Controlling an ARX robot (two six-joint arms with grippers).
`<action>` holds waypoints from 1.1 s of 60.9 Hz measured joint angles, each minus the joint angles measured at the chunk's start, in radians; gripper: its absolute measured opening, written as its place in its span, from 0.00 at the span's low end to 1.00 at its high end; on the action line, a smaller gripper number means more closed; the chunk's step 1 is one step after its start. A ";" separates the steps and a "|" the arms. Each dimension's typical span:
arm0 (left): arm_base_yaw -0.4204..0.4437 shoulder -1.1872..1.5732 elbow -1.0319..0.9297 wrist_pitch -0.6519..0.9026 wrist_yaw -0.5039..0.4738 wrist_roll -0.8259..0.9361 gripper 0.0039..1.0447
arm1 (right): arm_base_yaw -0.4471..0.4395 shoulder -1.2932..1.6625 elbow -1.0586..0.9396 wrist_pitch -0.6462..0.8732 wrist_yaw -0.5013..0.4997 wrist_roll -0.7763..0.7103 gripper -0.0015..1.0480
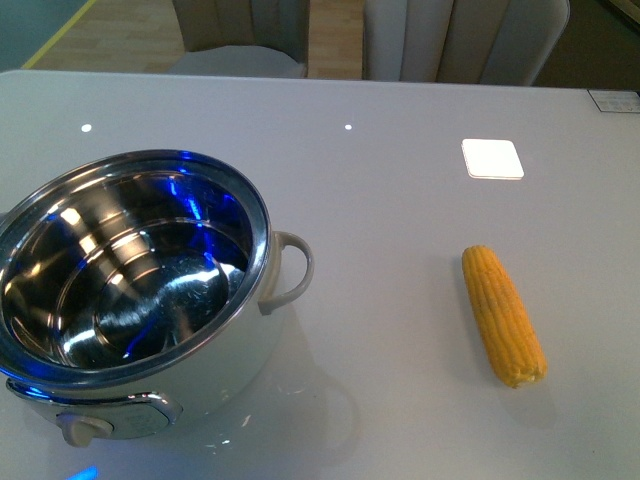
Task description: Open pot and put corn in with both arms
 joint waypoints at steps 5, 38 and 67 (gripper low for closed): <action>0.001 -0.010 -0.012 0.000 0.000 0.000 0.89 | 0.000 0.000 0.000 0.000 0.000 0.000 0.92; -0.031 -0.816 -0.270 -0.250 0.035 -0.133 0.94 | 0.000 0.000 0.000 0.000 0.000 0.000 0.92; -0.060 -1.629 -0.552 -0.679 0.162 -0.261 0.88 | 0.000 0.000 0.000 0.000 0.000 0.000 0.92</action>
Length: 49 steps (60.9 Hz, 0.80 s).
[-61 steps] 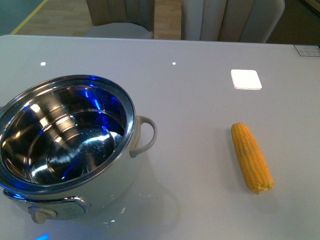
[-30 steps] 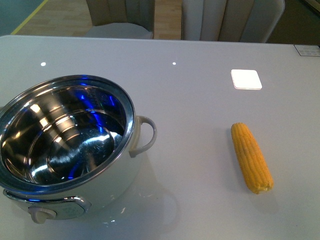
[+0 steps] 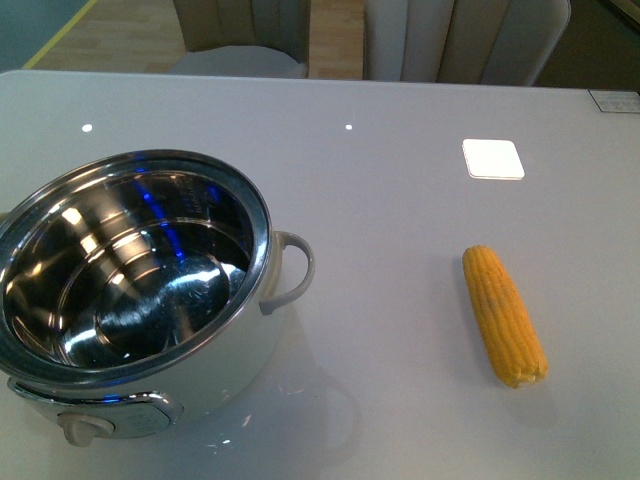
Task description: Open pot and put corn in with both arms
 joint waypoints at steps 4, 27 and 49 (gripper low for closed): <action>-0.023 -0.106 -0.047 -0.023 0.156 0.114 0.73 | 0.000 0.000 0.000 0.000 0.000 0.000 0.92; -0.233 -0.389 -0.161 -0.191 -0.025 0.206 0.07 | 0.000 0.000 0.000 0.000 0.000 0.000 0.92; -0.395 -0.570 -0.214 -0.304 -0.211 0.209 0.03 | 0.000 0.000 0.000 0.000 0.000 0.000 0.92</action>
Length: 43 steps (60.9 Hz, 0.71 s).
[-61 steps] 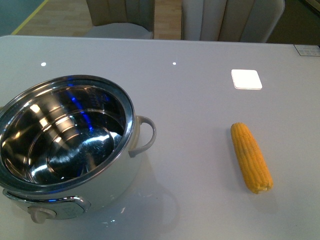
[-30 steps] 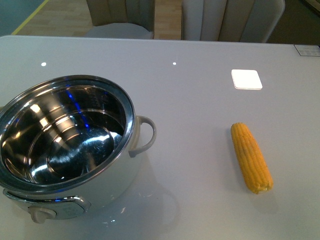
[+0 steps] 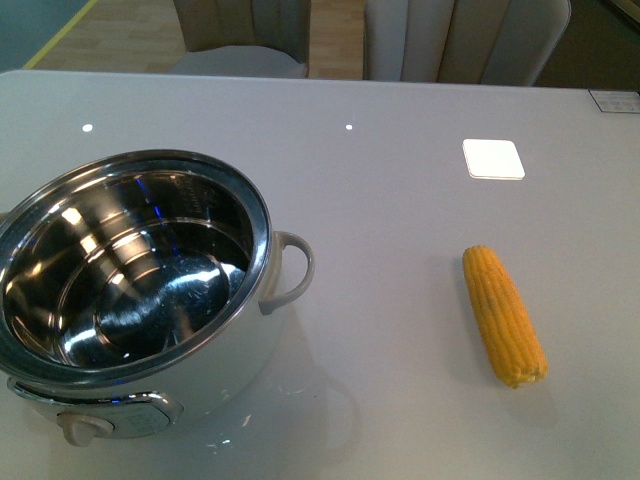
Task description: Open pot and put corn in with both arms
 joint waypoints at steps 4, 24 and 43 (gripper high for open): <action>-0.053 -0.045 0.000 -0.037 -0.013 0.001 0.03 | 0.000 0.000 0.000 0.000 0.000 0.000 0.92; -0.061 -0.175 0.000 -0.168 -0.026 0.002 0.03 | 0.000 0.000 0.000 0.000 0.000 0.000 0.92; -0.061 -0.305 0.000 -0.321 -0.027 0.002 0.03 | 0.000 0.000 0.000 0.000 0.000 0.000 0.92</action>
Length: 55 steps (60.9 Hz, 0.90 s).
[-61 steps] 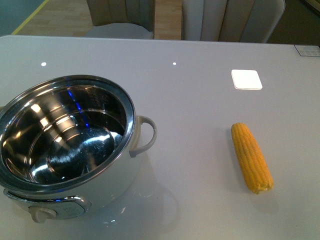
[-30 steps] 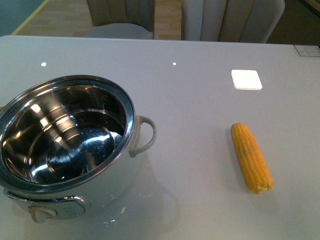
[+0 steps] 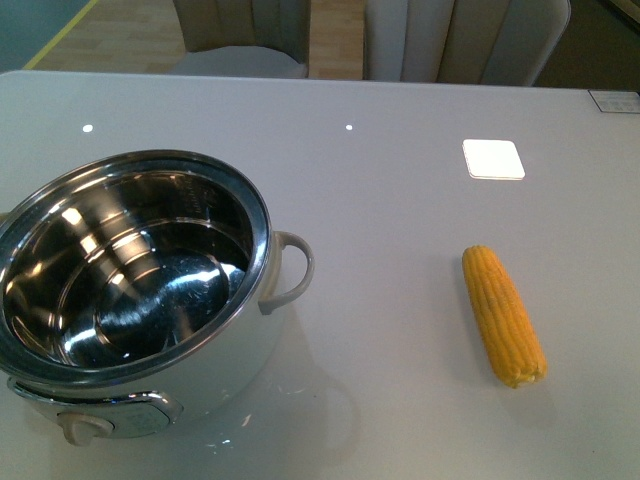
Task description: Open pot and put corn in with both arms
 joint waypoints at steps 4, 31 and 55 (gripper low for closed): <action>0.000 -0.098 0.000 -0.084 0.000 0.000 0.03 | 0.000 0.000 0.000 0.000 0.000 0.000 0.92; 0.000 -0.108 0.000 -0.089 0.000 0.000 0.48 | 0.000 0.000 0.000 0.000 0.000 0.000 0.92; 0.000 -0.108 0.000 -0.089 0.000 0.002 0.93 | 0.000 0.000 0.000 0.000 0.000 0.000 0.92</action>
